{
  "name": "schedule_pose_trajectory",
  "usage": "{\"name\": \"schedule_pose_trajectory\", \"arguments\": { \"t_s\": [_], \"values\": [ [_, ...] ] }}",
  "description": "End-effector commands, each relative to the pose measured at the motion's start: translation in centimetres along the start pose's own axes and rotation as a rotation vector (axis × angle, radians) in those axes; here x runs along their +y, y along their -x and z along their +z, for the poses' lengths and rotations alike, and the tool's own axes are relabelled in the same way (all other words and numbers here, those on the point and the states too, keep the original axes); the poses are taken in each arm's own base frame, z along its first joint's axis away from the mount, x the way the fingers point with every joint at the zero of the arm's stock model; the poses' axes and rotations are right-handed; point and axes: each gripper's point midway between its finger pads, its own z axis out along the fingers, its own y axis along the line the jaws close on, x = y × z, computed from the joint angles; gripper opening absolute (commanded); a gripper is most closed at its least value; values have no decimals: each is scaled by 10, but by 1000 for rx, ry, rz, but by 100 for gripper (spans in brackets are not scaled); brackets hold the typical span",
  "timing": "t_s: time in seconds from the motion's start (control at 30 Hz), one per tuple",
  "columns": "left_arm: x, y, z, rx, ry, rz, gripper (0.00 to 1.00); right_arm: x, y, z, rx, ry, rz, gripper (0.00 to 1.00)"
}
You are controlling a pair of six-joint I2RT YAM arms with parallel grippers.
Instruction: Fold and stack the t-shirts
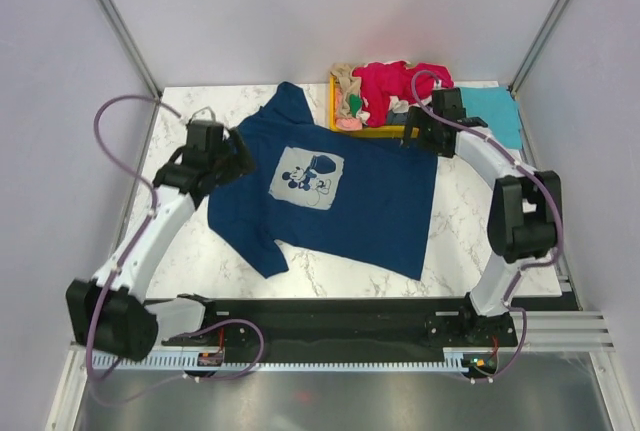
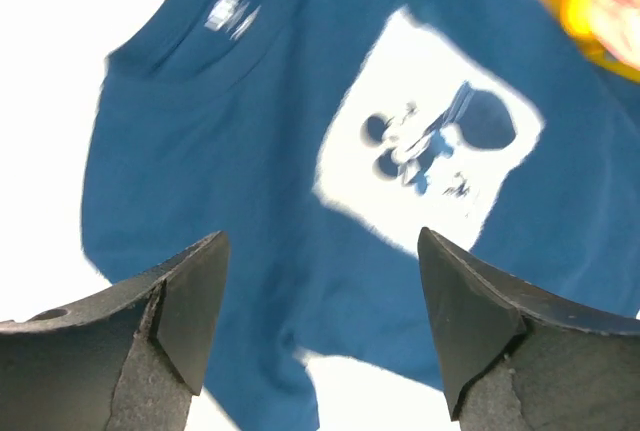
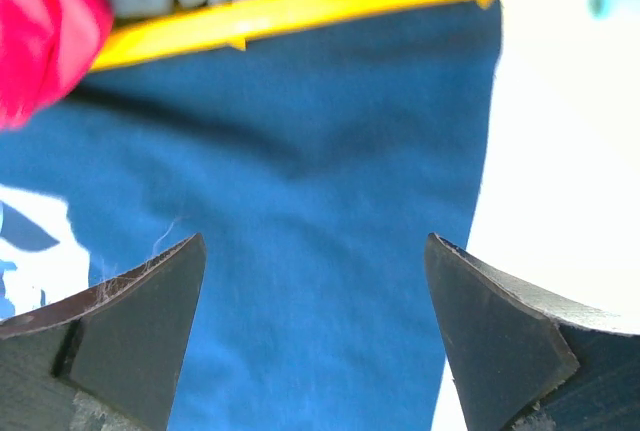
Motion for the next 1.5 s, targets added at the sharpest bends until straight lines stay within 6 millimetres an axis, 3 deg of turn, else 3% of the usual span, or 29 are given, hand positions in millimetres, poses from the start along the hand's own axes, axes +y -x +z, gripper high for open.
{"name": "schedule_pose_trajectory", "arguments": {
  "t_s": [0.0, 0.03, 0.07, 0.1, 0.13, 0.17, 0.2, 0.23, 0.27, 0.3, 0.33, 0.37, 0.47, 0.57, 0.7, 0.87, 1.03, 1.07, 1.1, 1.13, 1.17, 1.2, 1.27, 1.3, 1.37, 1.4, 1.43, 1.47],
  "values": [
    [36, -44, -3, 4, 78, -124, 82, -3, -1, -37, -58, -11, -18, 98],
    [51, -67, 0, 31, 112, -143, 81, 2, 2, -51, -85, 7, -17, 98],
    [54, -69, -8, 3, 100, -163, 80, 6, -16, -53, -59, 17, -26, 98],
    [60, -78, -9, 7, 114, -196, 80, 12, -18, -66, -80, 39, -32, 98],
    [70, -99, -6, 40, 134, -207, 79, 19, -24, -69, -86, 60, -37, 98],
    [72, -106, -5, 44, 126, -228, 79, 28, -52, -68, -43, 81, -56, 98],
    [73, -111, -7, 36, 109, -249, 78, 35, -63, -71, -33, 103, -63, 98],
    [78, -131, -3, 74, 111, -275, 77, 44, -69, -78, -48, 138, -68, 98],
    [79, -139, -2, 88, 105, -287, 76, 43, -95, -75, -6, 143, -79, 98],
    [77, -140, -1, 77, 85, -303, 75, 56, -111, -77, 12, 170, -90, 98],
    [83, -154, 2, 102, 96, -316, 74, 63, -117, -80, 3, 195, -98, 98],
    [84, -157, 4, 102, 92, -322, 73, 60, -137, -77, 37, 190, -103, 98],
    [87, -167, 10, 97, 81, -338, 69, 65, -170, -75, 77, 210, -120, 98],
    [89, -172, 17, 104, 85, -330, 64, 64, -186, -75, 105, 231, -118, 98],
    [88, -183, 28, 138, 81, -321, 53, 56, -192, -74, 106, 216, -125, 98],
    [78, -172, 30, 126, 37, -261, 2, 50, -199, -71, 120, 201, -139, 98],
    [53, -116, -5, 92, -12, -120, 4, 48, -200, -77, 116, 204, -145, 98],
    [60, -119, -13, 151, 33, -69, 6, 48, -199, -78, 115, 206, -146, 98],
    [45, -82, -26, 86, 16, -64, 7, 48, -198, -82, 109, 211, -147, 98],
    [40, -71, -31, 79, 13, -46, 8, 49, -197, -83, 110, 215, -148, 98],
    [27, -45, -41, 35, -20, -24, 13, 49, -196, -84, 103, 219, -151, 98],
    [21, -39, -35, 45, -18, -10, 22, 50, -196, -84, 103, 221, -154, 98],
    [12, -26, -21, 59, -13, 23, 30, 50, -194, -81, 105, 212, -157, 98],
    [2, -26, 6, 127, -1, 44, 38, 51, -194, -81, 109, 211, -162, 98],
    [-5, -42, 39, 260, 1, 97, 45, 54, -192, -80, 116, 218, -167, 98],
    [-24, -46, 41, 352, -61, 98, 42, 56, -191, -81, 118, 224, -170, 98],
    [-26, -65, 56, 424, -38, 121, 42, 54, -192, -81, 119, 218, -172, 98],
    [-17, -75, 58, 418, 23, 120, 45, 52, -192, -83, 111, 214, -176, 98]
  ]
}}
